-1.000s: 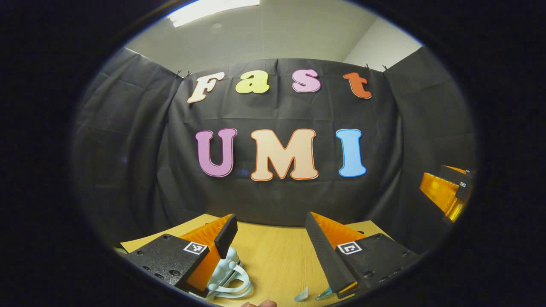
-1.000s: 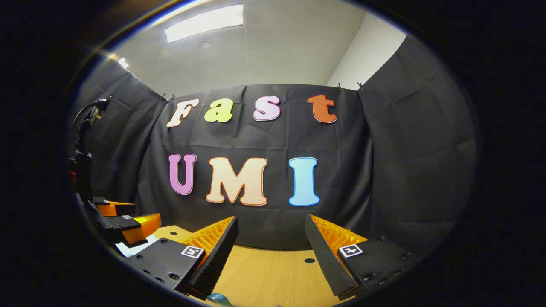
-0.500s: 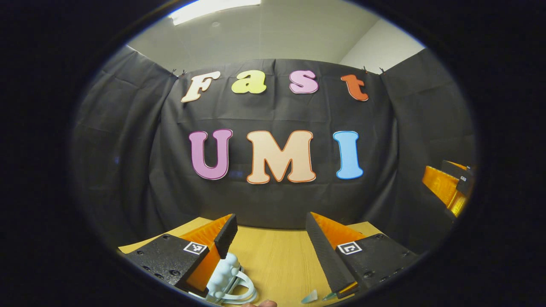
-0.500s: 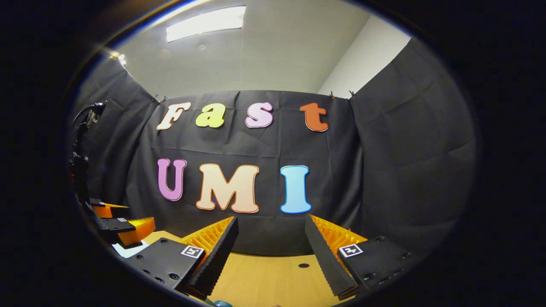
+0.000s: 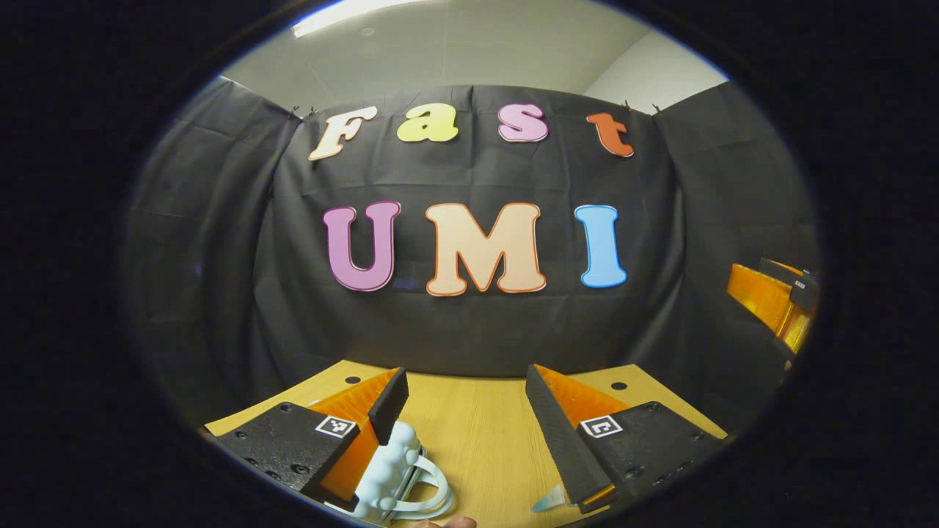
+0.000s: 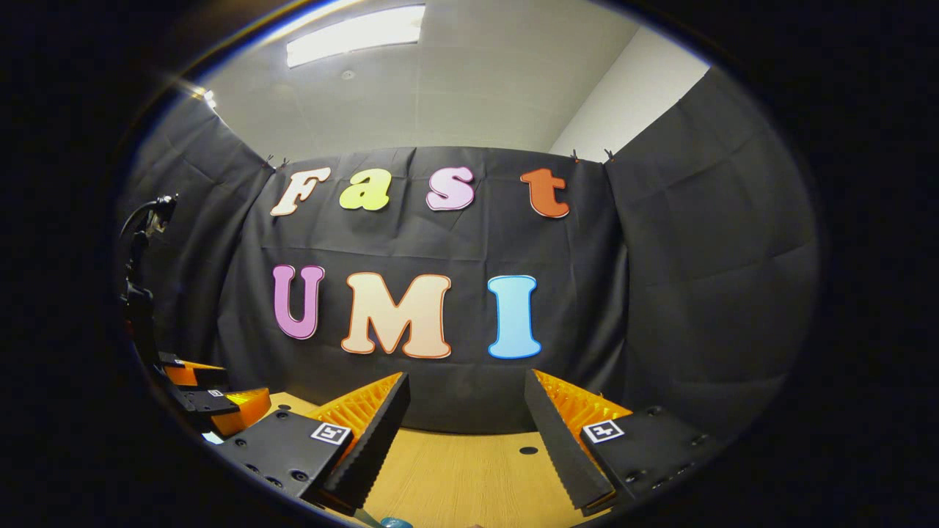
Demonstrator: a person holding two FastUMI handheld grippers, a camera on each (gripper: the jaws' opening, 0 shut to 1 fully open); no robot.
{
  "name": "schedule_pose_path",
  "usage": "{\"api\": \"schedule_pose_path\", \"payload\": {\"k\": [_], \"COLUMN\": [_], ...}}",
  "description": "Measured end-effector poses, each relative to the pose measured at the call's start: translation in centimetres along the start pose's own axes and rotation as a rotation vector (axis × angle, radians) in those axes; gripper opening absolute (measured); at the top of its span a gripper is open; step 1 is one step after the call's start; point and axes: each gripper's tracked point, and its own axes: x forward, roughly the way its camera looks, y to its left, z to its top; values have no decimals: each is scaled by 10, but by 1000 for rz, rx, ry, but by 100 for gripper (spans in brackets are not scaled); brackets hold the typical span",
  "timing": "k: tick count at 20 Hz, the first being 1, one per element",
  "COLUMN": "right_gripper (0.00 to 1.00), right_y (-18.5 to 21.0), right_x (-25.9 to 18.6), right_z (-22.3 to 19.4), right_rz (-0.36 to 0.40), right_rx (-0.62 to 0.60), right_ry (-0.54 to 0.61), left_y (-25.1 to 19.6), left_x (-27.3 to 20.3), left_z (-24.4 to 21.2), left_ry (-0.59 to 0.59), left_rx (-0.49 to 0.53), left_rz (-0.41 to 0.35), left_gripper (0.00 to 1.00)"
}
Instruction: First open the suitcase, pack the skin care products into it, and then close the suitcase.
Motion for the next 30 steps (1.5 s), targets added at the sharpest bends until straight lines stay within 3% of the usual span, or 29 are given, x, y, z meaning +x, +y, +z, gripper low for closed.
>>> {"api": "schedule_pose_path", "payload": {"k": [4, 14, 20, 23, 30], "right_gripper": [98, 98, 98, 98, 98], "right_y": [4, 3, 9, 8, 2], "right_x": [3, 8, 6, 4, -3], "right_z": [-9, -36, -52, -55, -71], "right_rz": [5, -33, -40, -51, -77], "right_rx": [0, -19, -53, -70, -82], "right_ry": [30, 111, 159, 172, 225], "left_y": [6, 25, 32, 31, 20], "left_x": [4, 13, 12, 12, 19], "left_z": [-24, -136, -194, -225, -259], "left_ry": [57, 374, 558, 645, 756], "left_rx": [8, -13, 64, 51, 33], "left_rz": [6, 22, 13, -2, -36], "left_gripper": [95, 94, 95, 95, 92]}}
